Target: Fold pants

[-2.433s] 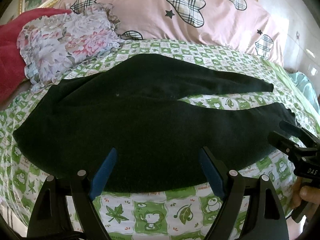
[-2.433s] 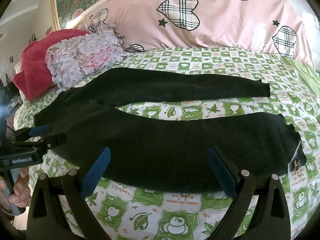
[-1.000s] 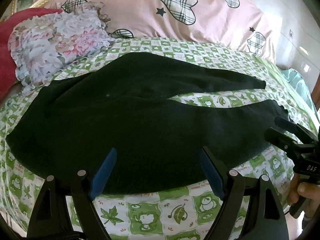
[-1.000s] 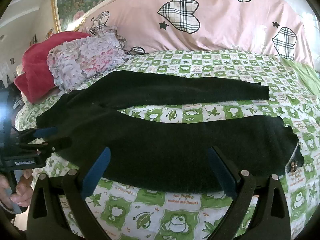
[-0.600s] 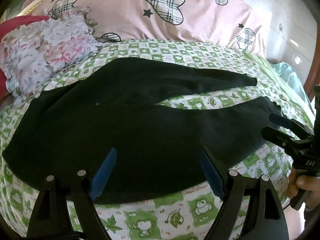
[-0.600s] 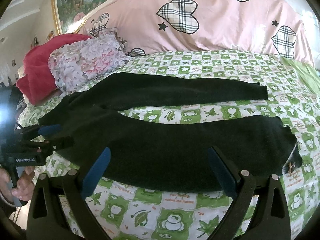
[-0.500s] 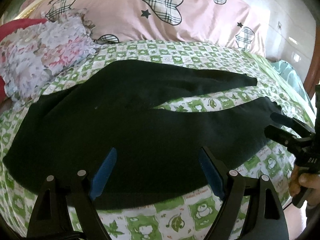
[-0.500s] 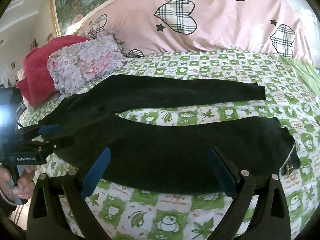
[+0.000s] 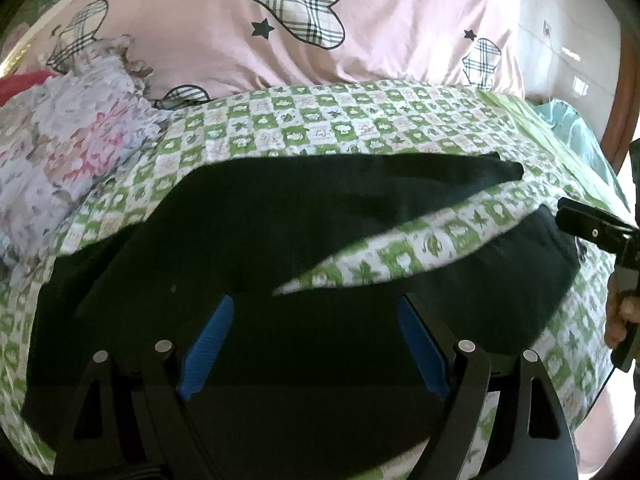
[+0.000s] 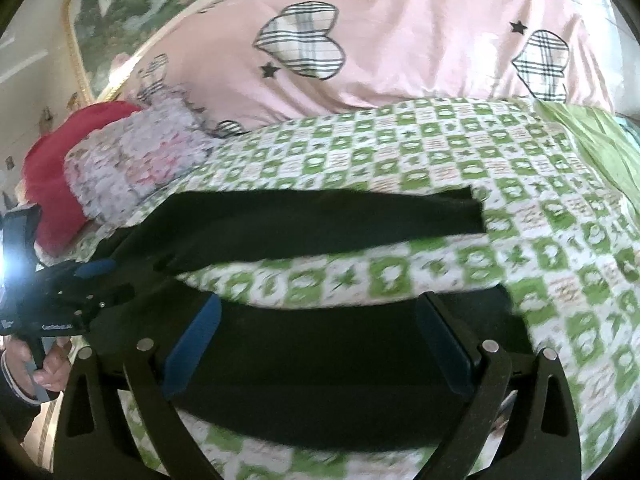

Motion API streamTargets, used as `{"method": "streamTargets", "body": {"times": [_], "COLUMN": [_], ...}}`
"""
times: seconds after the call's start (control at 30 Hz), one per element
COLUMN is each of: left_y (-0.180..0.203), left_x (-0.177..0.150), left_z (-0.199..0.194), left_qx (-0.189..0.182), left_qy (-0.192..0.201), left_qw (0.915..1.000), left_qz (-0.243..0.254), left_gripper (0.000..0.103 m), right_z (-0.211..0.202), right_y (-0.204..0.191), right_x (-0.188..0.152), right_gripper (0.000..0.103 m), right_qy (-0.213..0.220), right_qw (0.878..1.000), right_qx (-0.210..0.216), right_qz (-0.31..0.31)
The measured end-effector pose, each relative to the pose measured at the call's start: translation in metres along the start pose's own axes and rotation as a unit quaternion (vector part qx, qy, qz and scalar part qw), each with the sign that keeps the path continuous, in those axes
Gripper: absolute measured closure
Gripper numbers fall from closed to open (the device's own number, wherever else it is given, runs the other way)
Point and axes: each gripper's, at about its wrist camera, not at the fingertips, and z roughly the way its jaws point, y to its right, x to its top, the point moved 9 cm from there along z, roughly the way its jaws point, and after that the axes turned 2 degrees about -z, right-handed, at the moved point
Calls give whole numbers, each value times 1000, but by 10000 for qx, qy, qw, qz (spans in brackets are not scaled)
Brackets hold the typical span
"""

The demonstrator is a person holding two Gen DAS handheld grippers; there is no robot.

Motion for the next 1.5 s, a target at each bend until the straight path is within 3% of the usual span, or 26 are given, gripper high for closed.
{"method": "streamTargets", "body": {"times": [0.5, 0.77, 1.1, 1.23, 1.37, 1.4, 1.43, 1.47, 1.5], "left_y": [3, 17, 25, 23, 24, 25, 28, 30, 32], "left_x": [78, 124, 127, 120, 116, 117, 117, 117, 115], "left_z": [66, 111, 178, 202, 218, 217, 215, 213, 209], "left_qx": [-392, -751, -1157, -1087, -1195, -1246, -1314, -1383, -1515], "left_qy": [-377, -615, -1386, -1674, -1909, -1885, -1874, -1892, -1942], "left_qw": [9982, 9938, 9783, 9733, 9669, 9666, 9657, 9643, 9616], "left_qz": [265, 543, 1015, 1131, 1195, 1210, 1224, 1231, 1210], "left_gripper": [19, 19, 19, 19, 21, 29, 52, 66, 90], "right_z": [31, 72, 121, 135, 137, 136, 134, 133, 130], "right_y": [74, 133, 148, 147, 152, 152, 153, 151, 150], "right_x": [60, 78, 73, 69, 71, 72, 74, 75, 76], "right_gripper": [7, 32, 41, 57, 88, 90, 93, 94, 94], "right_qy": [-254, -772, -1525, -1716, -1730, -1712, -1677, -1658, -1628], "right_qw": [9988, 9941, 9872, 9842, 9831, 9833, 9837, 9839, 9846], "right_qx": [-197, -194, -19, 83, 208, 223, 269, 293, 307], "right_qz": [366, 742, 476, 431, 552, 568, 592, 593, 564]}}
